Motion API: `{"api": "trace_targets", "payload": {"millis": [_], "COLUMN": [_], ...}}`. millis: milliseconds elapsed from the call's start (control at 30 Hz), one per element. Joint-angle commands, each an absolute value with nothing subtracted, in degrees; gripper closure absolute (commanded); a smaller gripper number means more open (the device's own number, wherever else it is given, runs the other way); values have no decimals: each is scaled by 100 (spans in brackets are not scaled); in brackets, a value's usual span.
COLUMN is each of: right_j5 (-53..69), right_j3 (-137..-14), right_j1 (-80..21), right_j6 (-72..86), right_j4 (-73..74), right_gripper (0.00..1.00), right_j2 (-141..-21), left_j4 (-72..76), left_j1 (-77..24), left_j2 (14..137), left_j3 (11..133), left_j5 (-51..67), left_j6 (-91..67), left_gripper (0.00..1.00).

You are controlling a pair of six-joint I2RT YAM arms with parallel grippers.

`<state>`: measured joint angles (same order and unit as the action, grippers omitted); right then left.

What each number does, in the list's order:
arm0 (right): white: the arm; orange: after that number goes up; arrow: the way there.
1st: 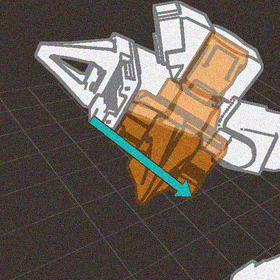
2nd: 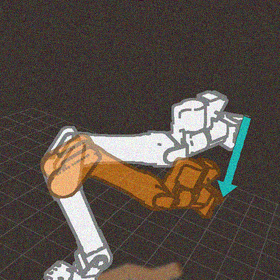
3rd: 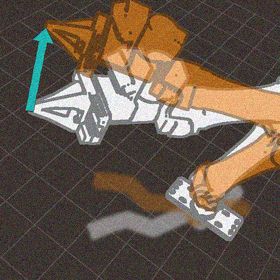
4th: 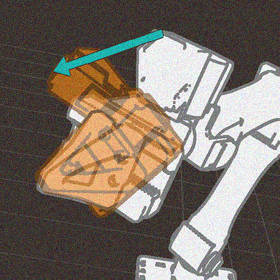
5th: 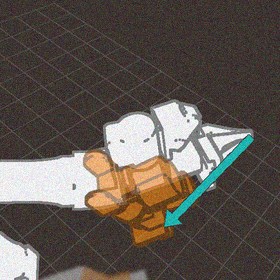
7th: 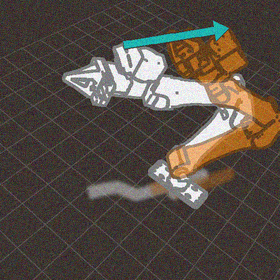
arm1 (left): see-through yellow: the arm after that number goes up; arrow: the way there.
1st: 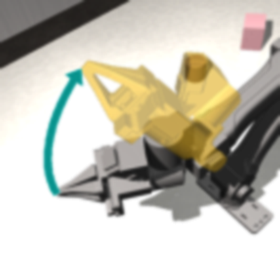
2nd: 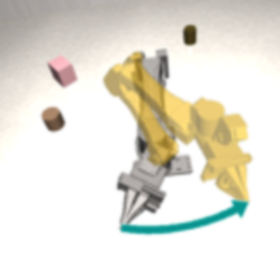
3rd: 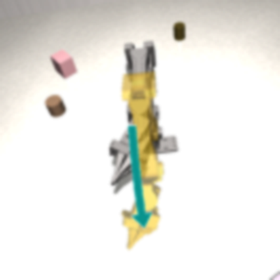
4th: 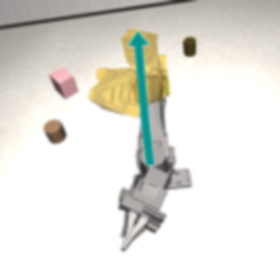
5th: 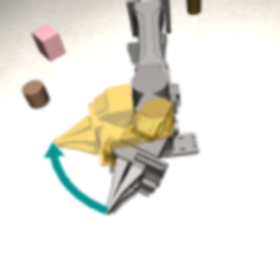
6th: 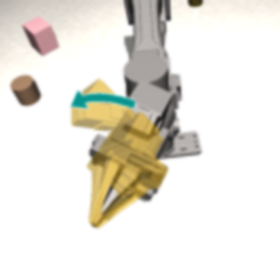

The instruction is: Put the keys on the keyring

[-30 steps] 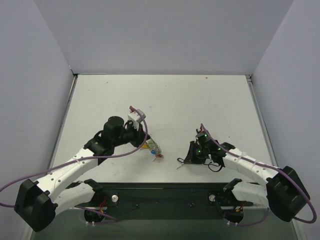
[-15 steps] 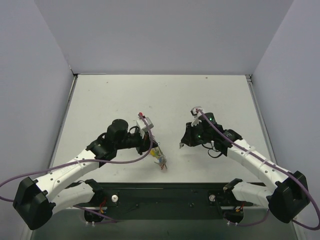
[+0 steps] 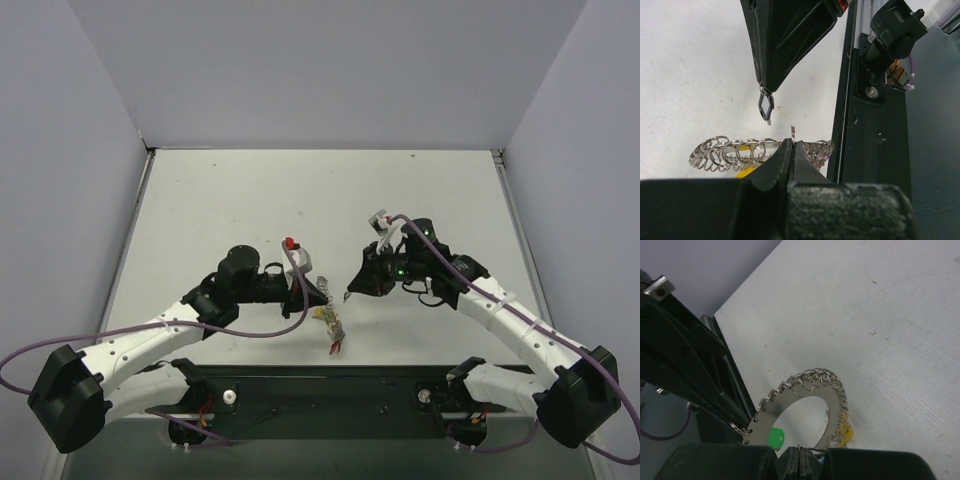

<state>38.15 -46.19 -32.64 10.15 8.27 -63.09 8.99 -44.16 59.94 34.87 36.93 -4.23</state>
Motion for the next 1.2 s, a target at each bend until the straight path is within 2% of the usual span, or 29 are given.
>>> {"api": "trace_targets", "payload": {"millis": [0, 200, 533, 967, 1167], "right_j5": [4921, 5606, 5888, 6126, 6117], "right_j3": [-4825, -4860, -4887, -4896, -4896], "right_j1": [-3243, -3261, -3296, -3349, -3357], "right_j6": [967, 1177, 1230, 1169, 1143], "right_j4": [404, 167, 97, 316, 352], "right_gripper": [100, 100, 100, 100, 100], "right_j2": [-6214, -6459, -6557, -6802, -6855], "left_j4": [2021, 2381, 2927, 2128, 2276], "left_j1": [-4570, -4746, -5036, -5062, -5062], "left_j2": [5818, 5731, 5423, 5274, 5019], "left_j3": [3358, 3120, 2584, 2892, 2742], "left_j5": [3753, 3682, 3771, 3498, 3200], "left_j6": [-238, -35, 967, 1379, 1424], "left_gripper": [100, 100, 100, 100, 100]}}
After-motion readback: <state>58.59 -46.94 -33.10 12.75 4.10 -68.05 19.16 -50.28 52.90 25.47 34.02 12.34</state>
